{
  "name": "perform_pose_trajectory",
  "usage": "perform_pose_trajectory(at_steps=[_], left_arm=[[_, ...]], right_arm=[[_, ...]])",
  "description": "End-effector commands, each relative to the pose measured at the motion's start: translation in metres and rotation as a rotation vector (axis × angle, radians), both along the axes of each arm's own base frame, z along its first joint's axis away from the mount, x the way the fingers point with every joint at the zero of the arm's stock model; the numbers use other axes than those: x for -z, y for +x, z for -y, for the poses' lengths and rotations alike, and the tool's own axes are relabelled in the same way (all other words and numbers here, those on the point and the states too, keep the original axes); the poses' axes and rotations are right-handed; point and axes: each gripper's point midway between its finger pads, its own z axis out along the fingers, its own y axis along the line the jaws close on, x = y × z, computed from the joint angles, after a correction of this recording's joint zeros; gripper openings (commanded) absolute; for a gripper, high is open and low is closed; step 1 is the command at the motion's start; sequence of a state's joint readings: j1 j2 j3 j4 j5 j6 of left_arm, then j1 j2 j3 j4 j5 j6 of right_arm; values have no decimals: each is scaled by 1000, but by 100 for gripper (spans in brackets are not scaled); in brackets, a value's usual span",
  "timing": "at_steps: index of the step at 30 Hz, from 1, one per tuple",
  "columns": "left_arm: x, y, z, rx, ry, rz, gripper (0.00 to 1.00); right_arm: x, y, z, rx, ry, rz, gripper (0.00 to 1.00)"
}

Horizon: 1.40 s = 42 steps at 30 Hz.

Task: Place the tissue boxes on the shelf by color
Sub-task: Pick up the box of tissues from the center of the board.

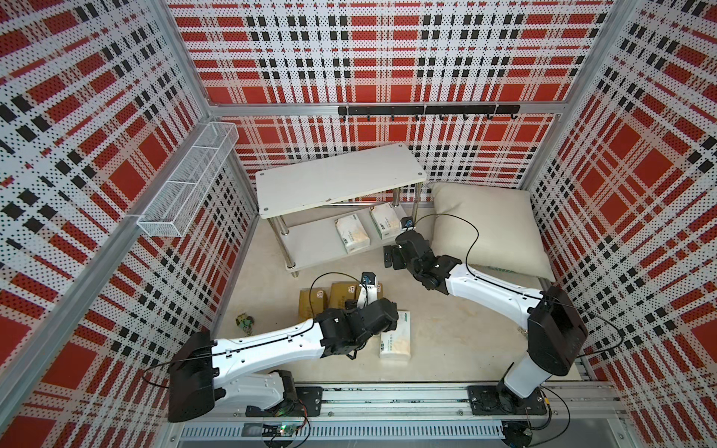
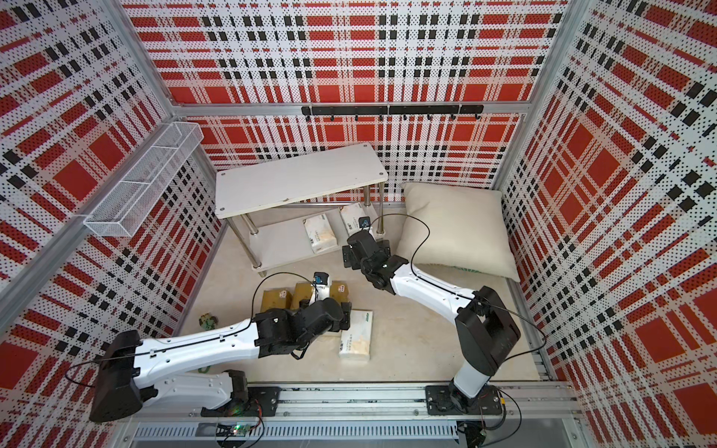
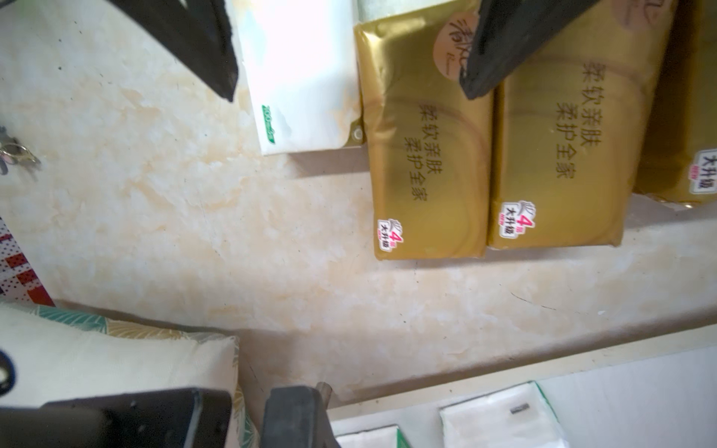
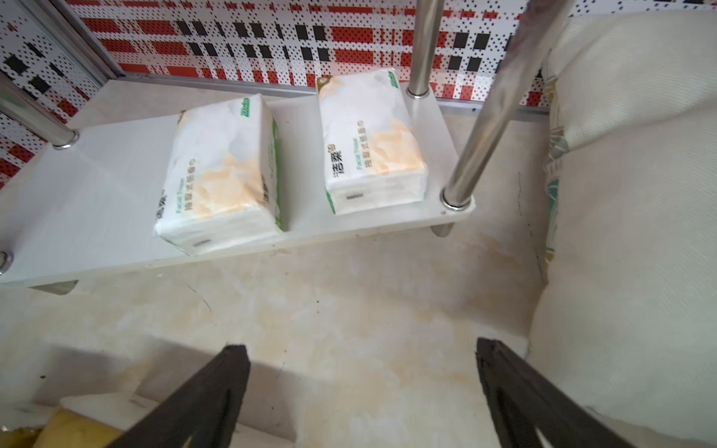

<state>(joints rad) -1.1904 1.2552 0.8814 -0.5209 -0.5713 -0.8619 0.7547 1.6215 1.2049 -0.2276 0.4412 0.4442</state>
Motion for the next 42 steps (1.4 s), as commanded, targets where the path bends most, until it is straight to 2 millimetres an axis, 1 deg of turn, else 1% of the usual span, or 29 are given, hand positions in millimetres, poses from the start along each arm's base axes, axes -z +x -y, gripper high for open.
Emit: perform_pose_trajectory(at_steps=[1, 4, 7, 10, 15, 18, 23, 26, 30, 31, 42], left_arm=[[-4, -11, 19, 28, -25, -17, 95], [6, -23, 32, 66, -17, -55, 95], [15, -33, 40, 73, -39, -108, 94], [19, -44, 48, 87, -74, -157, 93], [29, -59, 58, 99, -102, -238, 92], [38, -64, 55, 87, -66, -267, 92], [50, -70, 47, 47, 4, -292, 92], [55, -72, 47, 23, 31, -296, 92], [68, -79, 48, 17, 64, -327, 93], [71, -80, 48, 17, 70, -335, 99], [86, -77, 39, 2, 122, -329, 99]], right_arm=[[-9, -13, 25, 45, 7, -8, 100], [-2, -23, 42, 59, -11, -41, 100], [3, -32, 55, 73, -30, -60, 100], [4, -38, 69, 91, -38, -66, 100], [7, -43, 91, 123, -34, -74, 100], [13, -45, 102, 136, -24, -91, 100], [19, -47, 106, 125, -31, -113, 100], [21, -49, 107, 118, -37, -118, 100], [23, -50, 108, 113, -33, -119, 100], [23, -50, 108, 111, -31, -120, 100], [24, -49, 106, 103, -18, -121, 100]])
